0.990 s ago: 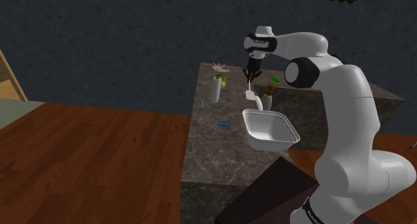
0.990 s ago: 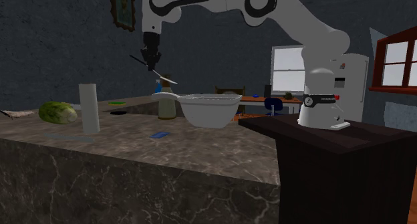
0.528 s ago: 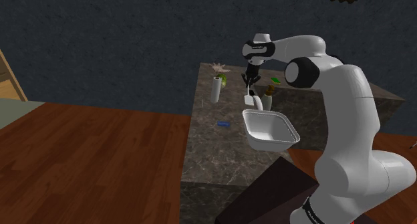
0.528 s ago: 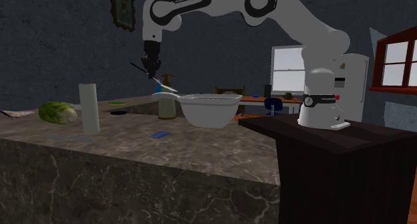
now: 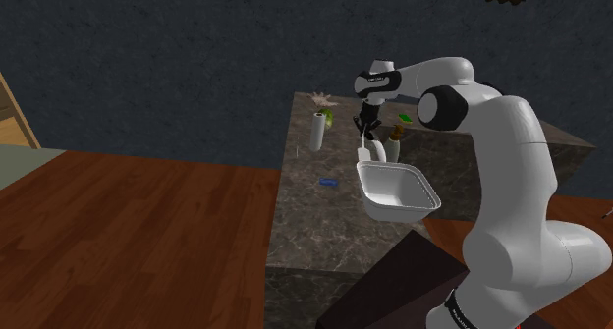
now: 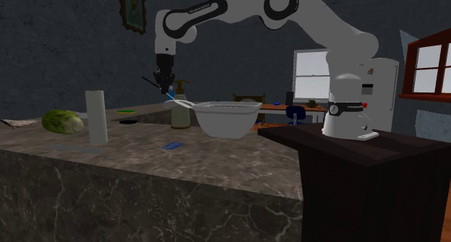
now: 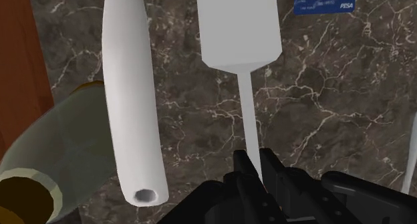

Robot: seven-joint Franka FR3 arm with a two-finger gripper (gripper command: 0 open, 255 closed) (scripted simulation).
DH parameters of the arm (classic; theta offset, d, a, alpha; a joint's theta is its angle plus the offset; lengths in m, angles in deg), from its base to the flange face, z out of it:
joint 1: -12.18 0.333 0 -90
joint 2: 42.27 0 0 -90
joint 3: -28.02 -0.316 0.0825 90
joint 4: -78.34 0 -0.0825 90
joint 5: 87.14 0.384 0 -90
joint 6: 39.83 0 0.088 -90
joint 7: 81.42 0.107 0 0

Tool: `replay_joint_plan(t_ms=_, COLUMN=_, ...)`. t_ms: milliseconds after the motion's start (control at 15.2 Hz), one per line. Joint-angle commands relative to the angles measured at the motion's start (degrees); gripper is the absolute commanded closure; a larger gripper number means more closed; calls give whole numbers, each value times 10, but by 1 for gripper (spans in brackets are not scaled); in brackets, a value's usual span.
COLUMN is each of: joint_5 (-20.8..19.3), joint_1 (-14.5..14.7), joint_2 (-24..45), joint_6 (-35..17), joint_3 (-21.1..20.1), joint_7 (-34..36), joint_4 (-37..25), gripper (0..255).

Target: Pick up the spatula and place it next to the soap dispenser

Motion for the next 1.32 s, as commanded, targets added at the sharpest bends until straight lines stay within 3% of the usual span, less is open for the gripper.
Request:
replay_joint_plan(t_ms=0, joint_5=0, joint_1=0, joint_2=6, joint_6=-12, joint_3=0, joint_7=0, joint_4=6, gripper=255)
replay_joint_plan(t_ms=1254, joint_5=1, joint_1=0, joint_2=73, joint_6=-112, joint_3=-1, joint_7=1, joint_4=38, gripper=255)
